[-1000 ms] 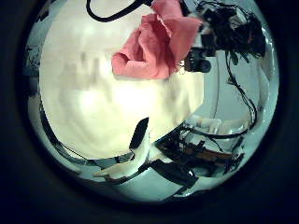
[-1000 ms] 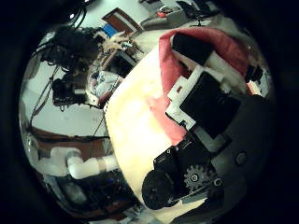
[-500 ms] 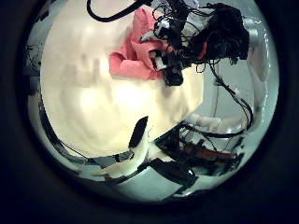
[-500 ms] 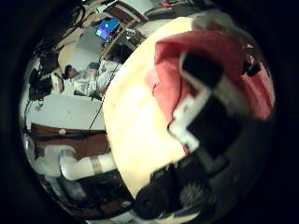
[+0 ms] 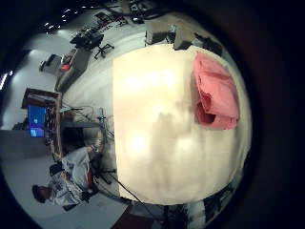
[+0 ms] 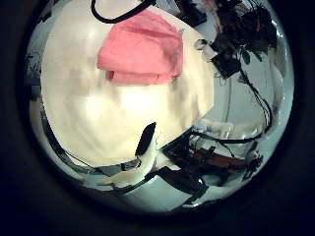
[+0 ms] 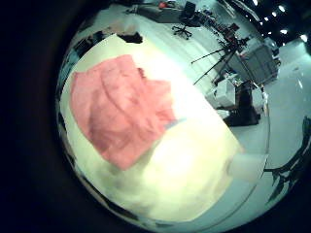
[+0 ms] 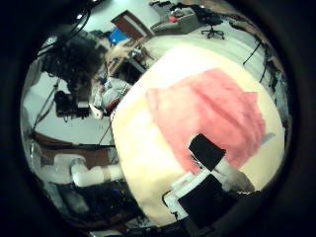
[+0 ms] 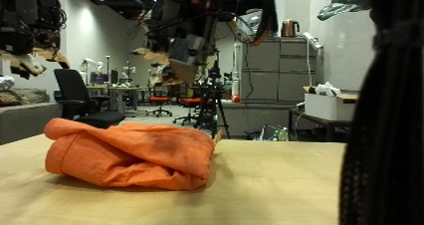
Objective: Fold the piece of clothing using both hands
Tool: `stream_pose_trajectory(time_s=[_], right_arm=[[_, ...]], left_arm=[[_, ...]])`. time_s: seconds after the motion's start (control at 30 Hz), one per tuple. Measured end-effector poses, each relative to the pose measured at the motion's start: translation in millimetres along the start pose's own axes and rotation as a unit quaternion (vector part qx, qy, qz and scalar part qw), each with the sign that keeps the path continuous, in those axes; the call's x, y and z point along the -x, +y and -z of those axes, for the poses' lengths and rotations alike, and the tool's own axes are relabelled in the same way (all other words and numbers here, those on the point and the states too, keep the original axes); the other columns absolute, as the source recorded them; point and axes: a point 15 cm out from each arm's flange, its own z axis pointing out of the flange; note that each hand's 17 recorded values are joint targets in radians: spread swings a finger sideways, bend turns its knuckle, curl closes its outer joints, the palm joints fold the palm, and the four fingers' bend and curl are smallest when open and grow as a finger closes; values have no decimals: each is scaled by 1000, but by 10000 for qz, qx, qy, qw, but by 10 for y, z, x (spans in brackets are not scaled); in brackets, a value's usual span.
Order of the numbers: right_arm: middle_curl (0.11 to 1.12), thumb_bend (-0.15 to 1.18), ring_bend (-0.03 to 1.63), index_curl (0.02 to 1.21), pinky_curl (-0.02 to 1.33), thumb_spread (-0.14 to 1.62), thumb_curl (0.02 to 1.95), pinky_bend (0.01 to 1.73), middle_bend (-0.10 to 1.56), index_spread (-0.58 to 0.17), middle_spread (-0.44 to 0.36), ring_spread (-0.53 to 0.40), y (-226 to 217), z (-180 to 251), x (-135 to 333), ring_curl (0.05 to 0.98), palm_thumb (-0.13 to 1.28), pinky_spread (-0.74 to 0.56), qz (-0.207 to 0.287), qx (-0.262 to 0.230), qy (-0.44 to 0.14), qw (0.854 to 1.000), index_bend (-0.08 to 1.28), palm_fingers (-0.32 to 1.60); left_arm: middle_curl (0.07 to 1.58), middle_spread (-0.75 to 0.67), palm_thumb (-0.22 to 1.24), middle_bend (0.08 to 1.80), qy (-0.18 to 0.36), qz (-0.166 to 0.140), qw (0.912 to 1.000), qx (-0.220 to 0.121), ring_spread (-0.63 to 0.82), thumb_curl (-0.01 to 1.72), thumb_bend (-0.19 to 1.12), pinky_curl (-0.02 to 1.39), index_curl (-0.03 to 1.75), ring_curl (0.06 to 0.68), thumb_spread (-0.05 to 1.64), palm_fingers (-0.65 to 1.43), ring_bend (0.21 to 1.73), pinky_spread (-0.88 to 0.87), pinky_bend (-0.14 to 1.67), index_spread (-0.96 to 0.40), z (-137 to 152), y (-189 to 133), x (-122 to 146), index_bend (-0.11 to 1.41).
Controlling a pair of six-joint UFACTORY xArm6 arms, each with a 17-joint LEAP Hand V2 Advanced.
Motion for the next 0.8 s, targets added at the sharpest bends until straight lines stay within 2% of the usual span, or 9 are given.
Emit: stream_pose_trajectory(time_s=[0.13,0.23,0.3,0.4,0.5,0.6,0.8], right_arm=[[360,-25,604,387,322,1058,419,792,364,-411,-54,97,281,278,-220,278,757,365,-264,276,-11,9993,213,16],[350,-30,552,379,304,1054,410,765,329,-402,-18,142,559,364,-281,262,732,409,-439,676,-123,9967,190,0],[342,-33,525,371,291,1058,401,735,306,-396,-3,164,794,549,-447,252,709,420,-696,885,-120,9936,183,-12],[336,-28,490,359,277,1059,392,694,282,-390,13,184,948,739,-677,241,694,426,-957,880,-42,9915,176,-10],[331,-25,463,349,265,1061,386,662,259,-384,24,199,994,839,-770,233,690,424,-1050,832,9,9910,175,-2],[327,-24,440,342,259,1065,383,636,241,-380,32,208,1084,839,-836,228,685,420,-1142,927,-7,9891,173,2],[323,-17,391,332,249,1084,377,564,208,-379,44,218,1257,953,-988,220,702,400,-1332,968,-18,9863,173,-12]], left_arm=[[288,317,318,182,4,-75,10000,-3,524,314,-31,321,253,225,898,-36,472,512,293,54,68,10,-89,150],[287,317,310,182,37,-257,9997,18,526,313,-35,321,256,224,900,-35,471,512,292,54,97,-37,-307,152],[287,317,291,183,108,-413,9991,44,526,311,-37,320,257,224,905,-33,469,512,291,54,94,-83,-510,152],[286,320,277,183,260,-688,9973,42,528,309,-34,319,261,223,913,-36,465,512,286,54,39,-216,-911,156],[283,334,268,179,425,-968,9943,117,538,308,-32,318,266,217,919,-49,448,519,281,54,-163,-371,-1352,159],[275,349,267,172,474,-1231,9907,333,538,308,-30,314,269,215,927,-61,436,518,268,54,-528,-485,-1662,156],[261,373,259,169,537,-1401,9842,936,547,306,-31,315,260,214,934,-77,428,523,265,75,-1289,-413,-1918,142]])
